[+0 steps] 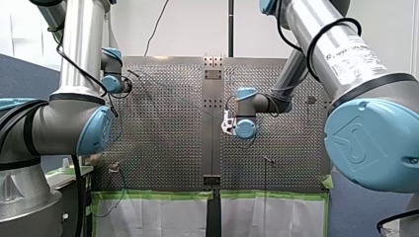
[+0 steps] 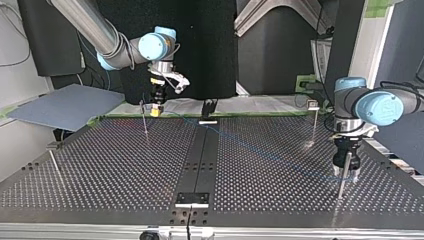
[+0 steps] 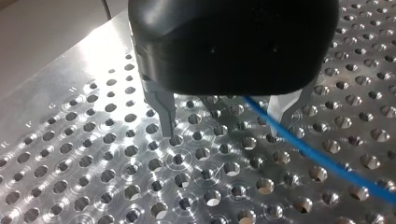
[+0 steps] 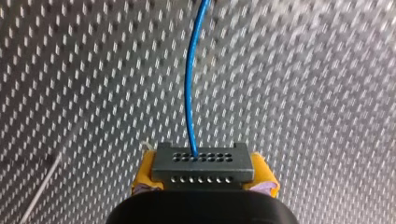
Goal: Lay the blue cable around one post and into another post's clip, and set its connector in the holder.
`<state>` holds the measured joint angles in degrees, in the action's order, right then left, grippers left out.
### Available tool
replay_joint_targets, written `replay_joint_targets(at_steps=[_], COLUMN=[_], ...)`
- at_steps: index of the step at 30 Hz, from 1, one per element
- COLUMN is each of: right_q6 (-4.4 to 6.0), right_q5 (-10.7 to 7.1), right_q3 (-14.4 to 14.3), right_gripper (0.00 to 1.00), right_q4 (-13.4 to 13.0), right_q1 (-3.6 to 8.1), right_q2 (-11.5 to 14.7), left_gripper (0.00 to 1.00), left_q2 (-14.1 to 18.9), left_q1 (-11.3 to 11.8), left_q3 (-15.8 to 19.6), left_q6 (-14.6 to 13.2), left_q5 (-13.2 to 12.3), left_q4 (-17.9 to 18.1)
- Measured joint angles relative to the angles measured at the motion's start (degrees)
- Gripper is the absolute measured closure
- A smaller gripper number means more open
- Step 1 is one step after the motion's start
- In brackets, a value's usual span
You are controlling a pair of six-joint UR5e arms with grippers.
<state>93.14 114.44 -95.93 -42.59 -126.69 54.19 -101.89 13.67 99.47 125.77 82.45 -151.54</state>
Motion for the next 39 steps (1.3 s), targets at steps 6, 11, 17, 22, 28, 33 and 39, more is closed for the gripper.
replay_joint_targets(at_steps=[6, 11, 17, 22, 28, 33, 39], right_q6=[-0.79, -0.87, -0.58, -0.36, -0.31, -0.11, 0.01], right_q5=[3.63, 5.43, 3.26, 0.29, -2.24, -2.9, -4.13], right_q3=[-3.63, -6.42, -9.53, -12.57, -15.94, -18.39, -21.68], right_gripper=[1.0, 1.0, 1.0, 1.0, 1.0, 1.0, 1.0], right_q4=[-3.63, -6.4, -9.54, -12.58, -15.93, -18.12, -21.34], right_q1=[1.83, 4.29, 7.38, 10.42, 13.78, 15.88, 19.0], right_q2=[-0.06, -0.15, -0.24, -0.51, -2.68, -4.13, -7.24], left_gripper=[0.02, 0.02, 0.02, 0.02, 0.02, 0.02, 0.02], left_q2=[0.0, 0.0, 0.0, 0.0, 0.0, 0.0, 0.0], left_q1=[0.01, -0.01, -0.05, -0.13, -0.22, -0.24, -0.32], left_q3=[0.0, 0.0, 0.0, 0.0, 0.0, 0.0, 0.0], left_q6=[0.0, 0.0, 0.0, 0.0, 0.0, 0.0, 0.0], left_q5=[0.11, 0.12, 0.12, 0.12, 0.19, 0.21, 0.21], left_q4=[-0.03, -0.01, -0.03, -0.07, -0.1, -0.15, -0.19])
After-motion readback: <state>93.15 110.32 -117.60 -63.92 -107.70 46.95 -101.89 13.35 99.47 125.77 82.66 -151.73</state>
